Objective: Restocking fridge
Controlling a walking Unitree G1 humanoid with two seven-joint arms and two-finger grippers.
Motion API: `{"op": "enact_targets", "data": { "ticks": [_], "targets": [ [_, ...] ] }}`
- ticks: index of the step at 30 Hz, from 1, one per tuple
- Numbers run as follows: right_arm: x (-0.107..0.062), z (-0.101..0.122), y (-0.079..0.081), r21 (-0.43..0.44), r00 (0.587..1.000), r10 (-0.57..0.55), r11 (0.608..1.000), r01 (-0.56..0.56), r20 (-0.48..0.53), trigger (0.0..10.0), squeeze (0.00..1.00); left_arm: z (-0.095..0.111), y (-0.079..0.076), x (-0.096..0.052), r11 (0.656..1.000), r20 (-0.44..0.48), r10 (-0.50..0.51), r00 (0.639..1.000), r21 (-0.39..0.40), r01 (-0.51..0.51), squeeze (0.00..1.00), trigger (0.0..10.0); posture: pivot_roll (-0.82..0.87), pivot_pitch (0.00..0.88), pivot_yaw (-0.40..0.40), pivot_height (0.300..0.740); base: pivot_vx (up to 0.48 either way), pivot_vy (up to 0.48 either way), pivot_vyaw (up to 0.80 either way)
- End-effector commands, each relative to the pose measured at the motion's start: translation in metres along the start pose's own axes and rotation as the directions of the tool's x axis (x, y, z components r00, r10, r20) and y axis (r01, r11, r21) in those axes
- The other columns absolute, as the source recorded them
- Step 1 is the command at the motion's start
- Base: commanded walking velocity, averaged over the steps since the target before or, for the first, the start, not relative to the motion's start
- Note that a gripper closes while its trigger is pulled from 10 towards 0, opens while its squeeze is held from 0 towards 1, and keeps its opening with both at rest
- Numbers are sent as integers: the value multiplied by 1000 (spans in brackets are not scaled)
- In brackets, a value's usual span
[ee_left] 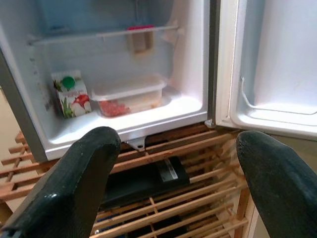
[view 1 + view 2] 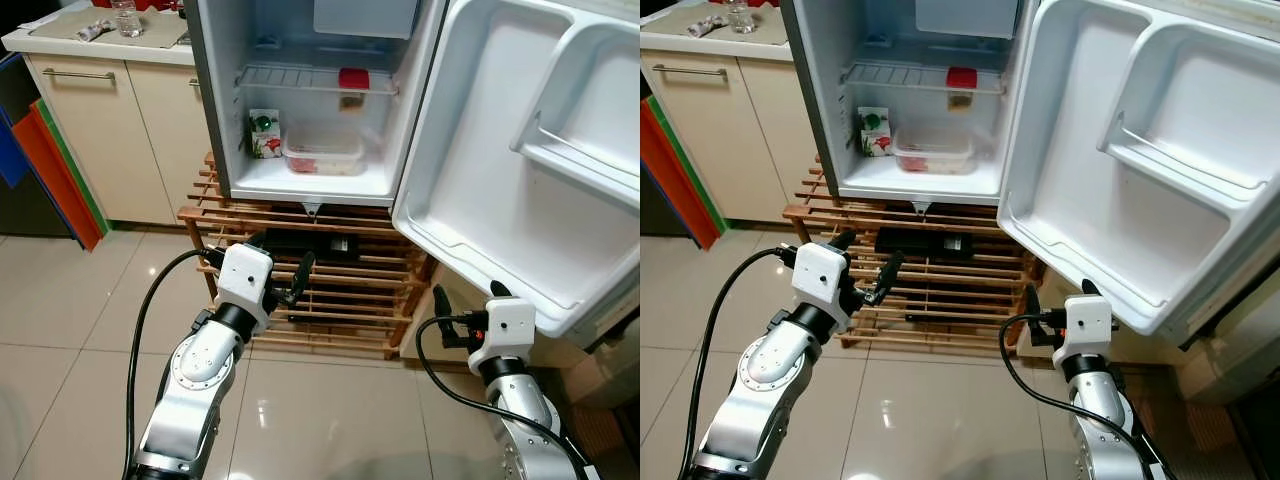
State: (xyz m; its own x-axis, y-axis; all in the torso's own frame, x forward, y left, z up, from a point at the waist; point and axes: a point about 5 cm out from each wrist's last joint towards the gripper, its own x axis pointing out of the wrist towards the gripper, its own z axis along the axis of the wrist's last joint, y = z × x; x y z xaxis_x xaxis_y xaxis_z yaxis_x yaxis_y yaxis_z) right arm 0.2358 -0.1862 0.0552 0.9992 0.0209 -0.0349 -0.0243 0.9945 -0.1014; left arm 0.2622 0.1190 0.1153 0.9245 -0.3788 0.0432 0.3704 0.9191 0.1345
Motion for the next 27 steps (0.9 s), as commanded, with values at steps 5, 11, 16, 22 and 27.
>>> {"op": "enact_targets", "data": {
  "ticks": [5,11,16,22,27],
  "targets": [
    [0,0,-4,-4,1000,-9,1000,9,0,10000,0,0,0,1,1000,-10,5,1000,-1,-5,0,10000,-34,0,-38,740,-417,-194,0],
    [0,0,-5,-8,1000,-11,1000,11,0,10000,0,0,1,2,1000,-9,7,1000,-10,-7,0,10000,-40,0,-37,740,-199,-90,0],
    [0,0,-5,-9,1000,-13,1000,13,-1,10000,0,2,0,2,1000,6,-4,1000,3,4,0,10000,-45,0,-34,740,60,-74,0],
    [-1,0,-4,-10,1000,-17,1000,17,-1,10000,0,1,0,3,1000,-1,-6,1000,5,6,0,10000,-48,0,-34,740,356,-315,0],
    [1,0,-4,-13,1000,-17,1000,17,1,10000,0,1,0,3,1000,2,-9,1000,9,9,0,10000,-50,0,-33,740,425,-52,0]
  ]
}}
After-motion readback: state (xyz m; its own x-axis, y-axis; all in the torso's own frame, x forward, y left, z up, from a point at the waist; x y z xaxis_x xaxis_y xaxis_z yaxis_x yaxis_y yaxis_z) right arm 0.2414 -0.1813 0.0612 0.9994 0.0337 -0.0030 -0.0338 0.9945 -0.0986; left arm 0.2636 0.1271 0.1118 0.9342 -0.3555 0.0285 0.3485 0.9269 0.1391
